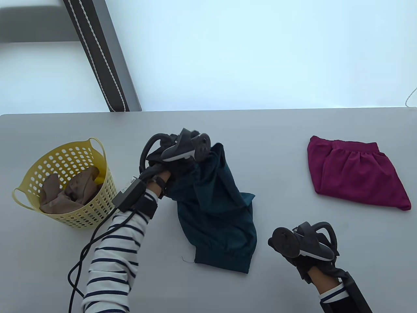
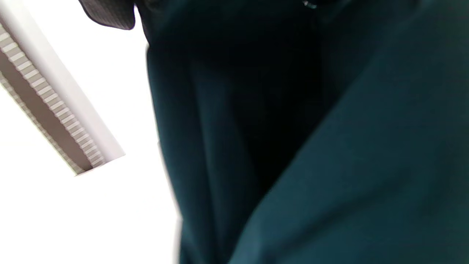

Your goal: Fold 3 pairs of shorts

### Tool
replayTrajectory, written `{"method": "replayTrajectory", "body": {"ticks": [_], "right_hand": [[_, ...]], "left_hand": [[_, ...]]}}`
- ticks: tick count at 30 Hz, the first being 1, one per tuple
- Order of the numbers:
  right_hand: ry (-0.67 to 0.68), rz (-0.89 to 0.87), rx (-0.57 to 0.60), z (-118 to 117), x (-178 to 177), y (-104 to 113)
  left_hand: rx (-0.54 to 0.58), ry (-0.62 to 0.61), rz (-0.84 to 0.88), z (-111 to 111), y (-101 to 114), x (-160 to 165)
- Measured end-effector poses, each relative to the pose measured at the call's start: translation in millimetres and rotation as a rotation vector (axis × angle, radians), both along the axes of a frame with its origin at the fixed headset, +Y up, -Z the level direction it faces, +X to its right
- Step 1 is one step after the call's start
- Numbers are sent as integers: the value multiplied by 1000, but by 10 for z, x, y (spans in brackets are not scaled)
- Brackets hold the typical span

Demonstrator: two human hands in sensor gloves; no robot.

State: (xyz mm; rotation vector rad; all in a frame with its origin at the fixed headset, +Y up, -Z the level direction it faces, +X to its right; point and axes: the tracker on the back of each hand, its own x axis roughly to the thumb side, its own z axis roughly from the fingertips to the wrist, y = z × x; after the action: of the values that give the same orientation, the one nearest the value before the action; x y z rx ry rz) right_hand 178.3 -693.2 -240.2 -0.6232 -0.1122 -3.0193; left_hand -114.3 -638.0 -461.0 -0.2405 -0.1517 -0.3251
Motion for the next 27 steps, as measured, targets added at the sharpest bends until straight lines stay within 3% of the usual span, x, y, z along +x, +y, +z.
{"method": "replayTrajectory", "body": {"ticks": [2,4,8,10,14,16,18,20,24,27], "right_hand": [[-4,6,-1,1,2,4],[-5,7,-2,3,3,7],[-4,10,-18,-11,0,-19],[-6,13,-28,-18,4,-34],[-98,24,-1,-44,55,-29],[-134,31,16,-63,100,-27],[-165,23,25,-86,145,-39],[-170,18,4,-100,165,-59],[-171,30,-22,-107,159,-97],[-176,36,-21,-106,158,-95]], "left_hand": [[84,107,-37,-66,-134,-87],[179,94,-28,-27,-177,-50],[467,-261,-147,291,-76,295],[523,-435,-232,503,-41,490],[450,-802,-212,1191,-210,871],[338,-1044,-204,1613,-441,1007],[258,-1194,-305,1892,-687,1131],[165,-1271,-400,2056,-892,1239],[-35,-1339,-395,2271,-1191,1421],[1,-1357,-346,2300,-1166,1496]]}}
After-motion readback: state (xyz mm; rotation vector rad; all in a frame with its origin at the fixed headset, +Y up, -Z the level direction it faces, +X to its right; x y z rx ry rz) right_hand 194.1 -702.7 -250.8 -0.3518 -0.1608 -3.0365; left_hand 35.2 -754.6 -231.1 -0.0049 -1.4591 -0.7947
